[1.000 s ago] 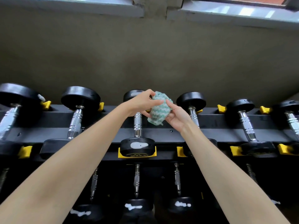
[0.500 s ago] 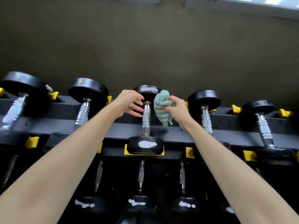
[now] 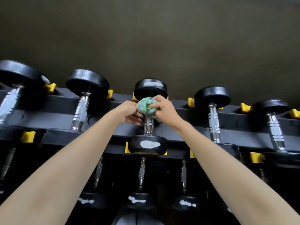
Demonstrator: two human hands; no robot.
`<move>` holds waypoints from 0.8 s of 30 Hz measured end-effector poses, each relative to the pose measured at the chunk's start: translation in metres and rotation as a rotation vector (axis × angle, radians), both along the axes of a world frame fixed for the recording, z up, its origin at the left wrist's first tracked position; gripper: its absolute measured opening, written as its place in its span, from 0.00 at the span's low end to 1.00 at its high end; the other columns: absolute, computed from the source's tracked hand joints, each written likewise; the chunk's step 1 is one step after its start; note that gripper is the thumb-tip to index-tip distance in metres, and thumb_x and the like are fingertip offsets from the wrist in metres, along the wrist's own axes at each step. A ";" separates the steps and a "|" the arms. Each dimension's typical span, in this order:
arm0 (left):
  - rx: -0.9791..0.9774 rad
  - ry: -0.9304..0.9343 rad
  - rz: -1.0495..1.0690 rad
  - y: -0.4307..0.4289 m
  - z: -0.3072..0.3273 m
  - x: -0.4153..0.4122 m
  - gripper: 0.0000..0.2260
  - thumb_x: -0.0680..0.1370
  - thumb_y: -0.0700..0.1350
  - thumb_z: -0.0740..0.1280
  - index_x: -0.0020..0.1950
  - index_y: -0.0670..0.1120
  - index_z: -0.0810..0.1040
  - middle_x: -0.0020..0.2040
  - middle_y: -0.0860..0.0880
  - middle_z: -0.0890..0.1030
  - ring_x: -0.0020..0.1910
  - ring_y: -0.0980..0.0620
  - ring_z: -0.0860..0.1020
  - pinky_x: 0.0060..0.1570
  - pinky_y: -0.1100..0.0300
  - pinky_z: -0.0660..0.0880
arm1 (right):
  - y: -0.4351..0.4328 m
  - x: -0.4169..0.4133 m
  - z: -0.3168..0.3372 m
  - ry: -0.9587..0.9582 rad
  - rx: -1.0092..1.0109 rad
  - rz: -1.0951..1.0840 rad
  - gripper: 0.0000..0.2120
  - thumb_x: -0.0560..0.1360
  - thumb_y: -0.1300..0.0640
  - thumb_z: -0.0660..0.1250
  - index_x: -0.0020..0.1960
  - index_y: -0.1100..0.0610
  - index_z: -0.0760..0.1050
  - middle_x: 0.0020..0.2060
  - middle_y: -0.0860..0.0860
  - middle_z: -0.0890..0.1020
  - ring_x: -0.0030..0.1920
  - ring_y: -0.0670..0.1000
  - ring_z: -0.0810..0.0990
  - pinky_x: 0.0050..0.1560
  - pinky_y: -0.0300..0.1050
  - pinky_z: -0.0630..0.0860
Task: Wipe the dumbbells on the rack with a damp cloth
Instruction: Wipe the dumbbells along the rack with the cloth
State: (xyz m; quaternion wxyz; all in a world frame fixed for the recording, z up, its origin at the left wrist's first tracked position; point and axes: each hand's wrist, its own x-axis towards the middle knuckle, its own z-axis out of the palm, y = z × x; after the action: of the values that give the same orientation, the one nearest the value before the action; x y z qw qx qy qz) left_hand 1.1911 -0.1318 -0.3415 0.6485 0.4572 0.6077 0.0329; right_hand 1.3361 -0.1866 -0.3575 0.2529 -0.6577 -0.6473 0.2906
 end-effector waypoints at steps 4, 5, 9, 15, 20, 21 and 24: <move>-0.002 0.025 0.003 -0.003 0.001 0.003 0.17 0.79 0.32 0.50 0.62 0.39 0.73 0.41 0.42 0.80 0.35 0.48 0.79 0.34 0.58 0.80 | -0.027 0.003 -0.001 0.045 -0.102 0.043 0.16 0.72 0.75 0.59 0.54 0.67 0.80 0.56 0.57 0.74 0.57 0.55 0.73 0.59 0.44 0.70; 0.002 0.021 0.002 -0.004 0.003 0.005 0.16 0.79 0.33 0.51 0.62 0.40 0.73 0.42 0.42 0.80 0.36 0.49 0.79 0.32 0.59 0.80 | -0.034 0.002 -0.001 0.050 -0.128 0.052 0.15 0.72 0.75 0.59 0.53 0.67 0.80 0.56 0.56 0.74 0.57 0.54 0.73 0.59 0.44 0.70; 0.032 0.007 0.029 -0.007 0.004 0.018 0.16 0.79 0.33 0.53 0.63 0.39 0.72 0.45 0.40 0.79 0.38 0.47 0.78 0.41 0.55 0.78 | -0.044 0.003 0.008 0.042 -0.297 0.182 0.19 0.70 0.76 0.56 0.53 0.64 0.80 0.52 0.48 0.70 0.55 0.49 0.69 0.57 0.38 0.64; 0.035 0.062 0.058 -0.007 0.007 0.028 0.15 0.79 0.34 0.53 0.62 0.39 0.73 0.39 0.42 0.77 0.38 0.47 0.77 0.45 0.56 0.76 | -0.039 0.015 0.018 0.113 -0.533 0.229 0.18 0.68 0.75 0.57 0.50 0.63 0.79 0.51 0.52 0.70 0.52 0.51 0.70 0.54 0.45 0.69; 0.038 0.090 0.036 -0.005 0.011 0.031 0.15 0.79 0.33 0.52 0.61 0.38 0.74 0.37 0.42 0.77 0.35 0.48 0.76 0.40 0.58 0.75 | -0.038 0.025 0.007 0.226 -0.587 0.094 0.09 0.64 0.73 0.59 0.32 0.61 0.72 0.45 0.54 0.73 0.46 0.53 0.71 0.46 0.45 0.69; 0.042 0.091 0.037 -0.005 0.011 0.031 0.16 0.79 0.33 0.52 0.61 0.37 0.74 0.37 0.42 0.77 0.35 0.48 0.76 0.39 0.58 0.75 | -0.039 0.027 0.005 0.218 -0.598 0.070 0.06 0.61 0.71 0.59 0.30 0.62 0.68 0.43 0.57 0.72 0.43 0.54 0.69 0.42 0.44 0.67; 0.050 0.109 0.037 -0.003 0.008 0.029 0.17 0.78 0.31 0.50 0.60 0.39 0.74 0.36 0.43 0.77 0.34 0.48 0.76 0.38 0.58 0.76 | -0.038 0.041 -0.006 0.111 -0.618 -0.029 0.04 0.59 0.70 0.57 0.33 0.72 0.66 0.38 0.69 0.67 0.40 0.52 0.61 0.34 0.42 0.56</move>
State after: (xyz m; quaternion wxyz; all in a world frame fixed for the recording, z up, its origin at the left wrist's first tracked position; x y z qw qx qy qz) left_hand 1.2201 -0.1346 -0.3340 0.6021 0.4630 0.6496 0.0352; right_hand 1.3773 -0.2246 -0.3631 0.0802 -0.6958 -0.5039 0.5055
